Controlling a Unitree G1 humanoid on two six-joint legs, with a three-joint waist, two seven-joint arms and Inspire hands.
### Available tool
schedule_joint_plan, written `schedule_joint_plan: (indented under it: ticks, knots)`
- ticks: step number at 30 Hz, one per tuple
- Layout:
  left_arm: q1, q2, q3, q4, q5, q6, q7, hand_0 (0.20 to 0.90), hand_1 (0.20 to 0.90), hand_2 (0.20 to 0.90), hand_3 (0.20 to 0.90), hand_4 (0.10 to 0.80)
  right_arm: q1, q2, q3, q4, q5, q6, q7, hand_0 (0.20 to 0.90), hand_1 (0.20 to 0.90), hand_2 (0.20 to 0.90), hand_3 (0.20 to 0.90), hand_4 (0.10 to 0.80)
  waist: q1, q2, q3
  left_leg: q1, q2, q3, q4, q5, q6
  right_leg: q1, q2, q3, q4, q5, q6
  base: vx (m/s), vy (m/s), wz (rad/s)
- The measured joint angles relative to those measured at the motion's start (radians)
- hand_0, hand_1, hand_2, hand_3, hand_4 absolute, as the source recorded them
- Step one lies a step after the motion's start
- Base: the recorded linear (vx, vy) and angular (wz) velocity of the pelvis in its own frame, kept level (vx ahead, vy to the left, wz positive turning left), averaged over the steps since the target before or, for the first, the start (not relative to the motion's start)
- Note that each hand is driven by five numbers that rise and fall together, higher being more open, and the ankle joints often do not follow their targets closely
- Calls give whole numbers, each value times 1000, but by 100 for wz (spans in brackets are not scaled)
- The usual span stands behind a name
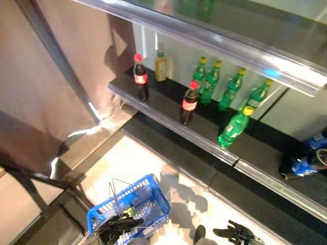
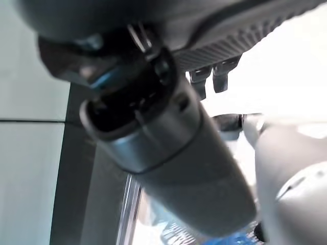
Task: Pick up the drink and place into the basket.
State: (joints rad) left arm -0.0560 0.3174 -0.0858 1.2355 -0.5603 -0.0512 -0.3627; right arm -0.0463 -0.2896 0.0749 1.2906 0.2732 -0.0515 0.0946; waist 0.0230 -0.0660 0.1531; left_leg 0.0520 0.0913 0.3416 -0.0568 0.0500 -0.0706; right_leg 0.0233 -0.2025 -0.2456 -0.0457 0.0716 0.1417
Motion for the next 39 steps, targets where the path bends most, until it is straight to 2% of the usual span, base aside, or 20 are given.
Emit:
schedule_joint_plan:
  ticks: [2, 3, 4, 5, 6, 10, 18, 20, 22, 25, 27, 29, 31, 32, 34, 35, 36, 37, 38, 39]
  knots:
    - [36, 0, 1, 5, -1, -17, 0, 300, 300, 300, 200, 100, 4, -1, -3, 18, -8, 9, -1, 900, 900, 900, 900, 800, 10, -9, -30, 6, 2, -95, 51, -51, -12, -2, 16, 46, -10, -2, -14, 134, -5, -83]
    - [57, -3, 1, 7, -1, -24, 0, 300, 300, 300, 200, 100, 3, -5, -17, 19, -10, 15, -1, 900, 900, 900, 900, 800, 26, -7, -33, 27, -1, -166, 75, -79, -10, 11, 22, 95, -15, 6, -14, 72, 29, -95]
    - [70, -6, 1, 8, 2, -23, -1, 300, 300, 300, 200, 100, 7, -11, -20, 18, -13, 18, 0, 900, 900, 900, 900, 800, 36, -2, -41, 43, 0, -188, 85, -96, -13, 24, 23, 119, -24, 15, -12, 70, 61, -94]
    - [72, -10, -2, 9, 5, -15, 0, 300, 300, 300, 200, 100, 16, -21, -21, 18, -12, 16, -2, 900, 900, 900, 900, 800, 29, 9, -52, 54, 8, -184, 73, -111, -25, 39, 10, 110, -38, 26, -5, 68, 111, -53]
    - [71, -11, -2, 9, 5, -13, 1, 300, 300, 300, 200, 100, 32, -23, -22, 21, -6, 17, -3, 900, 900, 900, 900, 800, 24, 11, -64, 71, -5, -179, 49, -107, -18, 48, -6, 82, -39, 31, 3, 50, 103, -14]
    - [77, -12, -1, 9, 5, -6, 2, 300, 300, 300, 200, 100, 86, -13, -26, 36, -8, 18, -1, 900, 900, 900, 900, 800, -9, 20, -86, 100, -20, -162, -6, -84, -3, 53, -28, 79, -39, 29, 14, 57, 33, 3]
    - [87, -36, -3, 8, 8, -2, -3, 300, 300, 300, 200, 100, 115, -19, -29, 37, -49, 15, 0, 900, 900, 900, 900, 800, -28, 48, -74, 106, -15, -162, -12, -71, -9, 64, -24, 58, -39, 28, 23, 8, 48, 7]
    - [66, -46, -24, 12, 11, -2, -6, 300, 300, 300, 200, 100, 110, -29, -29, 37, -56, 16, -2, 900, 900, 900, 900, 800, -39, 43, -55, 85, -6, -95, 29, -76, -12, 101, -50, -2, -39, 25, 29, 6, 308, 56]
    - [58, -51, -34, 12, 24, -4, -29, 300, 300, 300, 200, 100, 113, -35, -30, 50, -51, 17, -6, 900, 900, 900, 900, 800, -28, 37, -51, 88, -20, -87, 35, -86, -9, 114, -57, -22, -23, 4, 32, 21, 245, 47]
    - [47, -54, -15, 23, 22, -6, -40, 300, 300, 300, 200, 100, 95, -34, -50, 62, -47, -11, -9, 900, 900, 900, 900, 800, -26, 24, -38, 82, -55, -110, 52, -96, 16, 47, -109, -5, 148, -46, 54, 3, 278, 17]
    - [-6, -60, -16, 61, 21, -14, -41, 300, 300, 300, 200, 100, 83, -40, -59, 55, -35, -47, -7, 900, 900, 900, 900, 800, -40, 25, 5, 44, -70, -107, 139, -126, 68, -92, -159, 61, 440, -37, 51, -11, 276, 40]
    - [-15, -55, -20, 61, 21, -16, -41, 300, 300, 300, 200, 100, 78, -42, -44, 57, -45, -41, -3, 900, 900, 900, 900, 800, -36, 28, 9, 60, -75, -117, 118, -120, 87, -184, -184, 91, 591, 87, 48, 33, 200, 21]
    - [1, -41, -18, 60, 19, -21, -40, 300, 300, 300, 200, 100, 88, -26, -36, 57, -54, -40, 16, 900, 900, 900, 900, 800, -23, 30, 16, 88, -81, -122, 60, -93, 118, -225, -140, 96, 586, 22, 75, 188, 81, -9]
    - [10, -28, -15, 61, 14, -21, -36, 300, 300, 300, 200, 100, 81, -12, -23, 55, -57, -40, 21, 900, 900, 900, 900, 800, -27, 27, 15, 86, -87, -157, 32, -77, 128, -232, -54, 99, 512, -48, 74, 285, 34, 4]
    - [7, -18, -14, 67, 15, -21, -35, 300, 300, 300, 200, 100, 78, 5, -16, 54, -57, -35, 21, 900, 900, 900, 900, 800, -41, 30, 20, 80, -92, -219, 8, -58, 137, -207, 48, 94, 356, -105, 60, 264, 12, 34]
    - [6, -18, -15, 76, 17, -20, -35, 300, 300, 300, 200, 100, 79, 11, -16, 56, -56, -30, 21, 900, 900, 900, 900, 800, -60, 29, 21, 81, -103, -256, -7, -46, 152, -196, 93, 92, 277, -105, 47, 143, 18, 39]
    - [6, -18, -15, 76, 17, -20, -35, 300, 300, 300, 200, 100, 79, 11, -16, 56, -56, -30, 21, 900, 900, 900, 900, 800, -60, 29, 21, 81, -103, -256, -7, -46, 152, -196, 93, 92, 277, -105, 47, 95, 25, 53]
    - [6, -22, -11, 85, 15, -17, -33, 300, 300, 300, 200, 100, 77, 11, -15, 55, -56, -25, 21, 900, 900, 900, 900, 800, -81, 34, 25, 82, -110, -285, -16, -43, 157, -202, 134, 100, 229, -92, 28, 255, 46, 79]
    - [6, -27, -8, 88, 15, -15, -34, 300, 300, 300, 200, 100, 81, 11, -15, 60, -54, -22, 20, 900, 900, 900, 900, 800, -101, 45, 31, 92, -121, -333, -21, -48, 163, -220, 179, 122, 159, -52, -15, 370, 37, 105]
    - [8, -28, -10, 88, 15, -14, -34, 300, 300, 300, 200, 100, 81, 11, -16, 64, -54, -21, 20, 900, 900, 900, 900, 800, -109, 47, 34, 103, -129, -360, -27, -50, 165, -232, 190, 133, 135, -32, -17, 425, -16, 136]
